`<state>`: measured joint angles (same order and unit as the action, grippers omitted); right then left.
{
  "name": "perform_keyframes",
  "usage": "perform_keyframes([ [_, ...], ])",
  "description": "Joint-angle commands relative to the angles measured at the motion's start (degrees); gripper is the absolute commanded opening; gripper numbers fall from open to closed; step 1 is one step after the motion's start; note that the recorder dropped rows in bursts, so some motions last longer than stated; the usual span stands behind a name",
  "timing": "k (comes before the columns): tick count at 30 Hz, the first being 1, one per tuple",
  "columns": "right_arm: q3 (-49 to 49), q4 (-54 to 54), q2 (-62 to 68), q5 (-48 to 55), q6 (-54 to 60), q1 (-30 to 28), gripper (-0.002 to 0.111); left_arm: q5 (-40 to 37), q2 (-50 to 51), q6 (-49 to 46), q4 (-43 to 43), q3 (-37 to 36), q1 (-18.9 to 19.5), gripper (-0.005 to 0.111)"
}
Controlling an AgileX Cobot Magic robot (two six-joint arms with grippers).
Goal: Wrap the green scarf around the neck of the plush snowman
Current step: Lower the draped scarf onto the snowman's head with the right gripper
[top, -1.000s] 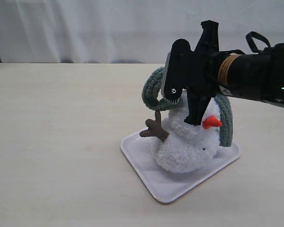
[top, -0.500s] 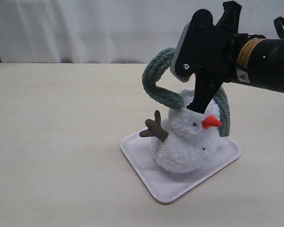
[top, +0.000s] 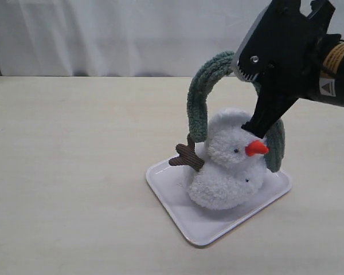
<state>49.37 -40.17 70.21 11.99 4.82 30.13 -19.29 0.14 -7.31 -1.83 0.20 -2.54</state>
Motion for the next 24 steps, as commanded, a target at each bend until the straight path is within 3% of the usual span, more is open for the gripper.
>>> perform_keyframes([
  [1,-1.7,0.8,-0.4,0.4,4.1,0.0,0.004,0.7,-0.1,-0.1,-0.3,-0.2,0.3,0.000],
  [4,-1.7,0.8,-1.3,1.7,8.2,0.0,0.004,0.7,-0.1,-0.1,-0.3,-0.2,0.3,0.000],
  [20,-1.8,4.2,-16.1,-2.8,8.1,0.1,0.004,0.7,-0.1,-0.1,-0.3,-0.2,0.3,0.000],
  [24,-4.1,6.0,-16.2,-3.3,16.2,0.0,0.004,0.7,-0.1,-0.1,-0.3,-0.2,0.3,0.000],
])
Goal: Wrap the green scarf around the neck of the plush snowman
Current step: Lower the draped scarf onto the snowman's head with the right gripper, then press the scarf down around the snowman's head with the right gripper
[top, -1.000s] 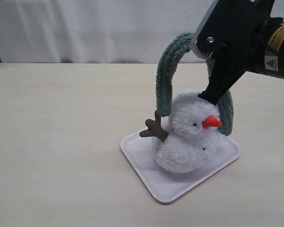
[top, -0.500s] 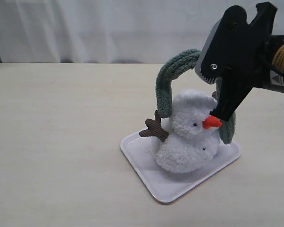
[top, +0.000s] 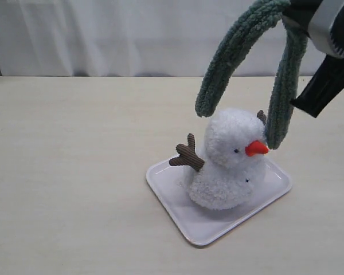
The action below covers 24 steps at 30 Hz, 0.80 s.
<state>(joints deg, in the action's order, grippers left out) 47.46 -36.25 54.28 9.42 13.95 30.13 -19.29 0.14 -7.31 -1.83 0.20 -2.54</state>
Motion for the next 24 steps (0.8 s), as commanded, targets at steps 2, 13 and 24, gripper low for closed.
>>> perform_keyframes([
  [2,-4.1,2.0,0.2,0.6,14.8,1.5,0.004,0.7,-0.1,-0.1,-0.3,-0.2,0.3,0.000],
  [13,-5.6,-1.1,1.4,11.8,39.2,10.4,0.004,0.7,-0.1,-0.1,-0.4,-0.2,0.3,0.000],
  [24,-5.6,-14.5,9.8,14.7,36.3,10.4,0.004,0.7,-0.1,-0.1,-0.4,-0.2,0.3,0.000],
])
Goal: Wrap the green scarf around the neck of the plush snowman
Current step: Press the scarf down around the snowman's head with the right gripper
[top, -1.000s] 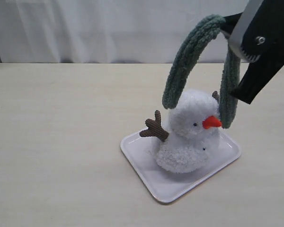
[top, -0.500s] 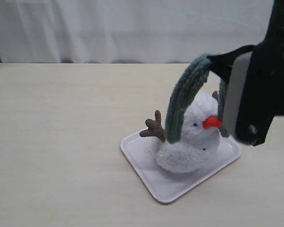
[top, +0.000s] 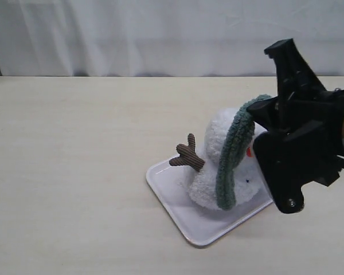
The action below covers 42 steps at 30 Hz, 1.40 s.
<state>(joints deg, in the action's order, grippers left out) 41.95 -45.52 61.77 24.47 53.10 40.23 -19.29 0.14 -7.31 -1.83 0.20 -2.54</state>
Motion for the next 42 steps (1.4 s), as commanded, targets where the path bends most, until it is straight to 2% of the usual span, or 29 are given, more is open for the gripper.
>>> perform_keyframes([
  [1,-0.1,-6.6,2.8,-1.2,-5.2,0.2,0.004,0.7,-0.1,-0.1,-0.4,-0.2,0.3,0.000],
  [4,-0.1,-10.5,3.9,-5.4,-11.0,-1.6,0.004,0.7,-0.1,-0.1,-0.4,-0.2,0.3,0.000],
  [10,-0.1,-11.2,6.1,-11.8,-11.2,-6.4,0.004,0.7,-0.1,-0.1,-0.4,-0.2,0.3,0.000],
  [15,0.0,-13.0,8.6,-17.1,-10.7,-7.6,0.004,0.7,-0.1,-0.1,-0.4,-0.2,0.3,0.000],
  [22,0.0,-22.5,13.2,-14.6,-10.7,-7.6,0.004,0.7,-0.1,-0.1,-0.3,-0.2,0.3,0.000],
  [29,0.0,-22.9,14.5,-14.1,-10.7,-7.6,0.004,0.7,-0.1,-0.1,-0.3,-0.2,0.3,0.000],
  [36,1.1,-22.9,14.5,-14.2,-17.6,-7.6,0.005,0.7,-0.1,-0.1,-0.3,-0.2,0.3,0.000],
  [39,2.6,-22.9,14.5,-14.3,-22.9,-7.6,0.014,0.7,-0.1,-0.1,-0.3,-0.2,0.3,0.000],
  [42,3.5,-22.9,14.5,-14.3,-28.7,-7.6,0.029,0.7,-0.1,-0.1,-0.3,-0.2,0.3,0.000],
])
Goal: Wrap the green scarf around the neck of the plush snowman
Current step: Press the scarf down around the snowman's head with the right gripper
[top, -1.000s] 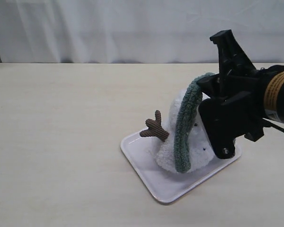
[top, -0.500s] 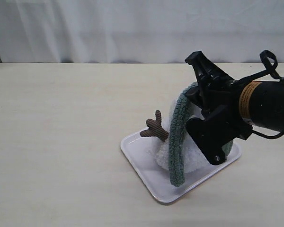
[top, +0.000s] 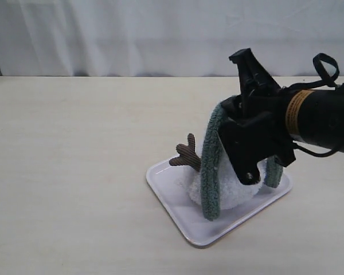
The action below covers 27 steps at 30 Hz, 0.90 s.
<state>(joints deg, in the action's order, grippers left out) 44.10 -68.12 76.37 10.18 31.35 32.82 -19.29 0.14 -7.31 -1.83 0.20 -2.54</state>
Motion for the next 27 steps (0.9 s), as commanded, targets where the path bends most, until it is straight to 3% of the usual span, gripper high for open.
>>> perform_keyframes([
  [1,1.5,-0.3,-0.1,0.0,-7.7,-0.2,0.034,0.7,-0.1,-0.1,-0.3,-0.2,0.3,0.000],
  [5,1.7,-0.3,-0.1,0.0,-11.1,-0.2,0.050,0.7,-0.1,-0.1,-0.3,-0.2,0.3,0.000],
  [9,1.7,-0.2,-0.1,0.0,-13.5,-0.2,0.057,0.7,-0.1,-0.1,-0.3,-0.2,0.3,0.000],
  [21,2.3,5.2,-0.1,5.3,-40.2,0.0,0.058,0.7,-0.1,-0.1,-0.4,-0.2,0.3,0.000],
  [27,5.9,21.8,-0.1,10.2,-41.1,0.0,0.057,0.7,-0.1,-0.1,-0.4,-0.2,0.3,0.000],
])
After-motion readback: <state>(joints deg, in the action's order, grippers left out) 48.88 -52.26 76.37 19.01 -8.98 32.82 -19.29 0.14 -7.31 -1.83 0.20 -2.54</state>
